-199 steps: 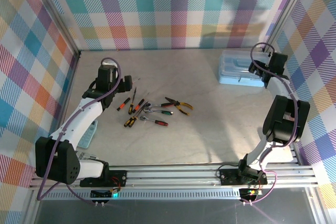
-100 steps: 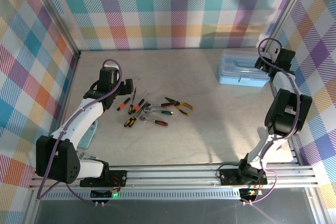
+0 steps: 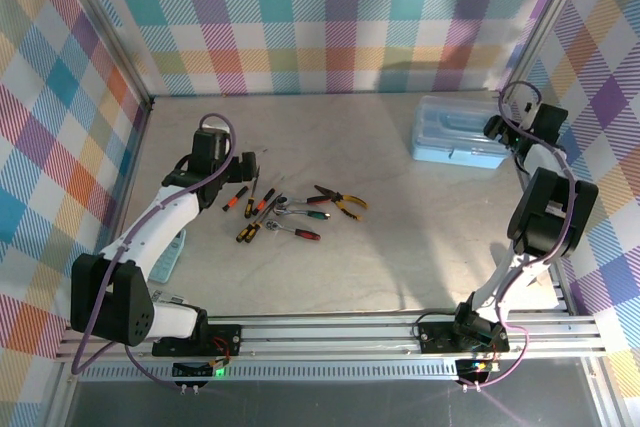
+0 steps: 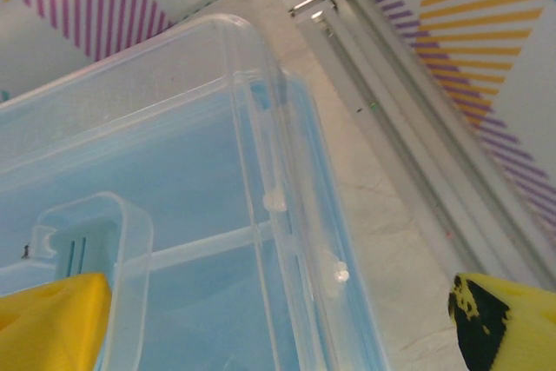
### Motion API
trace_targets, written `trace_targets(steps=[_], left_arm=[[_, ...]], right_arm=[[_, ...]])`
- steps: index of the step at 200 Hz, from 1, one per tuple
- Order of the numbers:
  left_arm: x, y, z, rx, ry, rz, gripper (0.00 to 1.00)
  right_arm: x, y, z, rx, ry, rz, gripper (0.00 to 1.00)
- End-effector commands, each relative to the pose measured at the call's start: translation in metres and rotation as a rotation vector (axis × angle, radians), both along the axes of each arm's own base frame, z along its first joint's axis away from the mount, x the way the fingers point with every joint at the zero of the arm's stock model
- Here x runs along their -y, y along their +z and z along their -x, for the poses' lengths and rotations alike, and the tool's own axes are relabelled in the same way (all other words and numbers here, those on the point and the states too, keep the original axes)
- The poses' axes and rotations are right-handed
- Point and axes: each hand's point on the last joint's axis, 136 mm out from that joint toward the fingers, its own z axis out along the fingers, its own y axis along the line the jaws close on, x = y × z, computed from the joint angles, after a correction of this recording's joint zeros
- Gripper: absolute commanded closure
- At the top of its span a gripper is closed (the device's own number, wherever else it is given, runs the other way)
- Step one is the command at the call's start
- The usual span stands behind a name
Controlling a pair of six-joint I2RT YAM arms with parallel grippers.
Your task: Pack the tool kit
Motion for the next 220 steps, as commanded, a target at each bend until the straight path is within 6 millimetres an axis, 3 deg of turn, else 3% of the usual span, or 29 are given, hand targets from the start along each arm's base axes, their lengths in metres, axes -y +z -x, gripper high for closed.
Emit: trace_targets(steps=[1,33,80,95,118,132,151,182,220], left_arm=[[0.009,-0.004,0.002,-0.019,-0.029,0.012,0.0],[0.028,-0.005,-0.001,-0.024,-0.085,0.03,0.0],[0.104,-0.025,-0.005,-0.084,-0.287,0.021,0.0],[0.131,-0.031,-0.007,-0.106,-0.354,0.032,0.0],[0.171,-0.041,-0.008,-0.151,-0.448,0.046,0.0],[0.196,-0.045,-0.011,-0.17,-0.498,0.059,0.0],[0.229,-0.05,-0.019,-0.178,-0.539,0.072,0.0],[0.278,-0.057,-0.032,-0.182,-0.588,0.104,0.0],[0.314,-0.076,-0.044,-0.203,-0.594,0.137,0.0]], right_arm=[[-0.047,-0.023,0.027,-0.086,0.085,-0.097,0.01],[-0.078,-0.019,0.065,-0.104,-0.006,-0.213,0.01],[-0.161,-0.003,0.135,-0.103,0.013,-0.297,0.01],[-0.169,0.011,0.154,-0.102,0.009,-0.282,0.01],[-0.16,0.041,0.171,-0.086,-0.007,-0.196,0.01],[-0.152,0.06,0.169,-0.08,0.011,-0.107,0.01],[-0.144,0.073,0.149,-0.069,0.051,-0.008,0.01],[-0.141,0.072,0.092,-0.058,0.152,0.082,0.01],[-0.128,0.064,0.039,-0.011,0.228,0.08,0.01]])
